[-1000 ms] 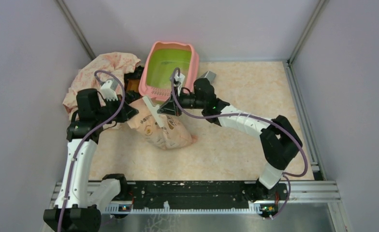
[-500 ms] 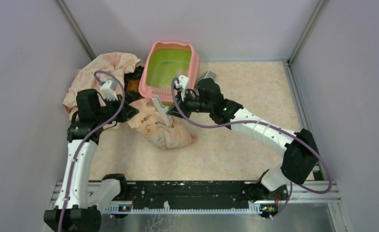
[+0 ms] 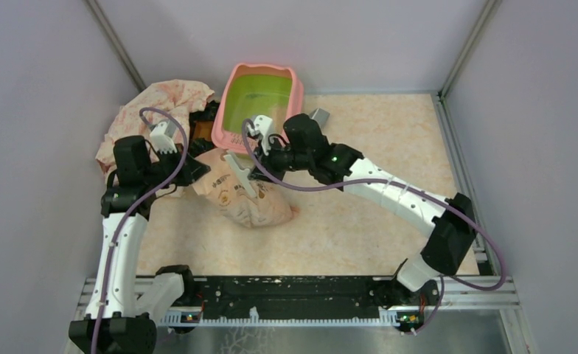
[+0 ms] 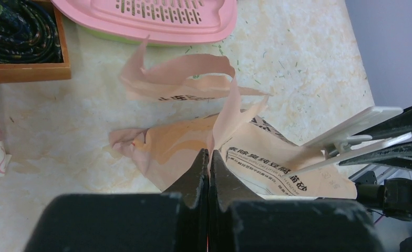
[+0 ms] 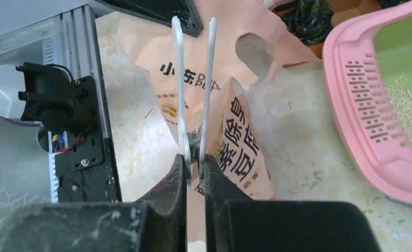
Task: Fill the litter box with clean litter
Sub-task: Clamp the cat litter bag at the center of the board.
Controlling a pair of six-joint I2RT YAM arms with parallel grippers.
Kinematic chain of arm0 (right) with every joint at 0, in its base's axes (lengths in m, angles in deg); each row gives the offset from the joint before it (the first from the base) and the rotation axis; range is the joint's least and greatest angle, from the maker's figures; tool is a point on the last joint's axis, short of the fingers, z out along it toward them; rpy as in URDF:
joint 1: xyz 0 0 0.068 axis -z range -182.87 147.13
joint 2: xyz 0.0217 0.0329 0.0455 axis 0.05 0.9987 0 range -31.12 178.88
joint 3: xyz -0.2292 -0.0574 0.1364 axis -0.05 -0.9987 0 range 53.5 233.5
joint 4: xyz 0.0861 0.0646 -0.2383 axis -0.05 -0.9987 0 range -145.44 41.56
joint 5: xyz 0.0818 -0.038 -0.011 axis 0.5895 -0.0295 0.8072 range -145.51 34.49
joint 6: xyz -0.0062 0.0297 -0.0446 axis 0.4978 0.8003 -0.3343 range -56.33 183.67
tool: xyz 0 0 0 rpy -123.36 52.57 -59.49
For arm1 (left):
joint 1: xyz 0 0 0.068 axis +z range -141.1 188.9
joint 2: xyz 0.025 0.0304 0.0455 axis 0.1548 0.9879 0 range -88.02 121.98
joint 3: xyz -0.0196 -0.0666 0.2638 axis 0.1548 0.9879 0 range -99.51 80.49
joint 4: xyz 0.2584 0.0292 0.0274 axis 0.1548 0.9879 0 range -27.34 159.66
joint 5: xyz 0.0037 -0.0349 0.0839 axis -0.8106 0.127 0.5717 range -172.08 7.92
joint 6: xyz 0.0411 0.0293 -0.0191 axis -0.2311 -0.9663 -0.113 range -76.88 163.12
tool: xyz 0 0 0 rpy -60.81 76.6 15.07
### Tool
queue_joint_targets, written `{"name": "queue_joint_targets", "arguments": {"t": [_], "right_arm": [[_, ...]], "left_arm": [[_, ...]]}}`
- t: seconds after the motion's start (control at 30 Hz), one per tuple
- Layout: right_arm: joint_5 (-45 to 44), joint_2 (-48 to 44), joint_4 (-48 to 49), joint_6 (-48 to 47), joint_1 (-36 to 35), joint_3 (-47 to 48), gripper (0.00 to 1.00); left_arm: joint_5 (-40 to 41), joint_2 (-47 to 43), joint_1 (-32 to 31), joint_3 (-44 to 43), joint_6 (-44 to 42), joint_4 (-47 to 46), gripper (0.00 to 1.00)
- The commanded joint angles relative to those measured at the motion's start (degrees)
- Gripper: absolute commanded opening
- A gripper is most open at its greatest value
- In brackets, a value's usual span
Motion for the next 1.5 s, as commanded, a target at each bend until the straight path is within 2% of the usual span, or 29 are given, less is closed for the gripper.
{"name": "queue_joint_targets", "arguments": {"t": [0.0, 0.2, 0.47, 0.73, 0.93, 1.07, 1.47], "right_arm": [[-3.9, 4.1, -7.4, -2.2, -2.4, 8.6, 0.0], [-9.4, 8.3, -15.9, -1.2, -3.7, 16.1, 0.0], [-22.2, 13.4, -30.4, -1.7, -6.5, 28.2, 0.0], [-27.4, 17.2, -39.4, -0.6, -8.5, 36.5, 0.0], [-28.5, 18.8, -44.9, -0.3, -9.1, 40.7, 0.0], [-27.0, 18.2, -45.2, -0.5, -9.5, 41.6, 0.0], [-25.7, 21.4, -49.1, -1.6, -10.0, 45.6, 0.0]], "left_arm": [[0.9, -1.1, 1.6, -1.9, -0.2, -6.4, 0.0], [0.0, -2.1, 1.9, -1.0, 0.1, -7.3, 0.0], [-1.3, -2.9, 2.4, 1.2, 0.6, -8.8, 0.0], [-1.5, -3.7, 3.3, 2.5, 1.1, -10.1, 0.0], [-1.7, -5.7, 4.1, 4.5, 2.0, -12.8, 0.0], [-1.0, -7.6, 4.2, 6.2, 2.7, -14.8, 0.0], [-3.4, -5.9, 4.4, 6.1, 4.5, -18.4, 0.0]]}}
